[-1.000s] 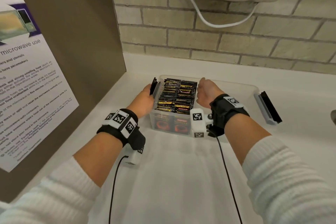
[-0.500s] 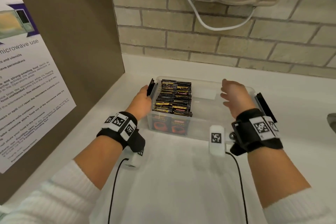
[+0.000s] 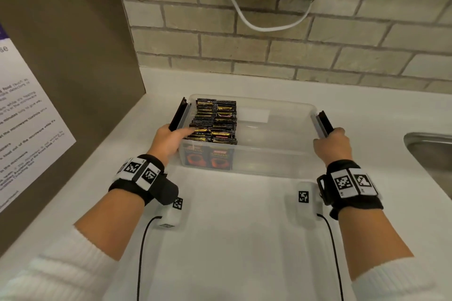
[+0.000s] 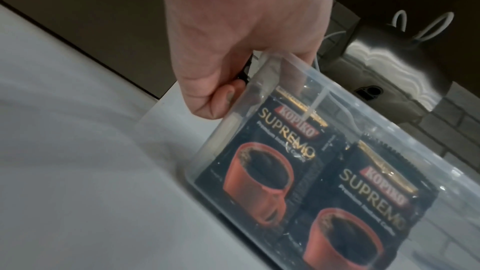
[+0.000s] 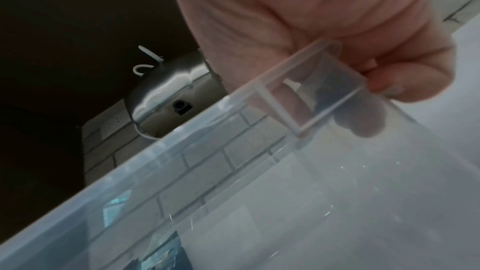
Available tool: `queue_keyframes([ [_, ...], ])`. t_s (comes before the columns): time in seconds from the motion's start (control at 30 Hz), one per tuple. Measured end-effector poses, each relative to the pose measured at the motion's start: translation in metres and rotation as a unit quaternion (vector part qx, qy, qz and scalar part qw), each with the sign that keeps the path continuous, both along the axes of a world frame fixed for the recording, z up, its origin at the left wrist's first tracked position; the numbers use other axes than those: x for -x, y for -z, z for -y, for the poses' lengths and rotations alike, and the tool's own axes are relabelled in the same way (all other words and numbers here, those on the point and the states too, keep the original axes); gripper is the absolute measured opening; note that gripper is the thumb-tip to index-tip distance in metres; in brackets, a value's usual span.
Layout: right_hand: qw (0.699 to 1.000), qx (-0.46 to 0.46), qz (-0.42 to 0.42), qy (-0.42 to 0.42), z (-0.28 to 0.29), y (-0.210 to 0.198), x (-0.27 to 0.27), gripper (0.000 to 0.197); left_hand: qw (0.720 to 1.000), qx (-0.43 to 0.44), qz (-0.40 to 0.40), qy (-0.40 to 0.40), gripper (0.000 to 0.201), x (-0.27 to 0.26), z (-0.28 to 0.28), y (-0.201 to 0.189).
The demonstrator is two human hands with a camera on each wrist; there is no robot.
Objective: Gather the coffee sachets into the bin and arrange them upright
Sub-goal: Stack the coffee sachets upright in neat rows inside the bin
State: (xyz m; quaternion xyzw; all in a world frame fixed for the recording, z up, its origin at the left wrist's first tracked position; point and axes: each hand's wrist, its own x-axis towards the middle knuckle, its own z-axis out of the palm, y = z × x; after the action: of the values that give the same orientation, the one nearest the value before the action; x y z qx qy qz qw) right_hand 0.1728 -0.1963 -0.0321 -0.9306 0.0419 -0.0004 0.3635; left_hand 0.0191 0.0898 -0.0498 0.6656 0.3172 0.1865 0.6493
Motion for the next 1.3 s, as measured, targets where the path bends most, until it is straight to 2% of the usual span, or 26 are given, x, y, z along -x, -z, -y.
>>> queue_keyframes([
  [0.17,0.997,-0.048,0.048,-0.029,-0.025,-0.013,-0.006,0.04,0.999,0.02,0.005,-0.045,0.03,-0.001,-0.021,-0.011],
  [0.3,0.991,-0.102,0.057,-0.061,-0.075,-0.025,-0.016,0.042,0.988,0.038,0.056,-0.136,0.019,0.0,-0.055,-0.029],
  [0.37,0.989,-0.117,0.056,-0.071,-0.102,-0.026,-0.02,0.043,0.987,0.044,0.07,-0.135,0.013,0.0,-0.073,-0.036],
  [0.53,0.986,-0.136,0.06,-0.072,-0.159,-0.019,-0.031,0.043,0.975,0.114,0.101,-0.16,0.031,-0.003,-0.108,-0.039],
  [0.6,0.987,-0.13,0.05,-0.075,-0.176,-0.013,-0.035,0.043,0.969,0.099,0.121,-0.193,0.036,-0.004,-0.117,-0.033],
  [0.7,0.988,-0.123,0.041,-0.083,-0.196,-0.002,-0.042,0.043,0.961,0.091,0.119,-0.231,0.018,-0.013,-0.132,-0.024],
  [0.73,0.988,-0.122,0.034,-0.085,-0.202,0.0,-0.044,0.044,0.962,0.079,0.11,-0.238,0.012,-0.017,-0.138,-0.02],
  [0.97,0.985,-0.155,0.017,-0.077,-0.223,0.019,-0.051,0.048,0.95,0.037,0.101,-0.293,0.028,-0.037,-0.166,-0.007],
  [1.07,0.983,-0.164,0.004,-0.083,-0.226,0.018,-0.049,0.048,0.946,0.01,0.087,-0.311,0.028,-0.038,-0.164,-0.002],
  [1.13,0.982,-0.162,-0.001,-0.096,-0.227,0.015,-0.047,0.047,0.937,0.015,0.091,-0.336,0.039,-0.037,-0.163,0.001],
  [1.3,0.973,-0.181,-0.004,-0.143,-0.222,0.014,-0.047,0.045,0.932,0.029,0.126,-0.338,0.042,-0.03,-0.157,-0.003],
])
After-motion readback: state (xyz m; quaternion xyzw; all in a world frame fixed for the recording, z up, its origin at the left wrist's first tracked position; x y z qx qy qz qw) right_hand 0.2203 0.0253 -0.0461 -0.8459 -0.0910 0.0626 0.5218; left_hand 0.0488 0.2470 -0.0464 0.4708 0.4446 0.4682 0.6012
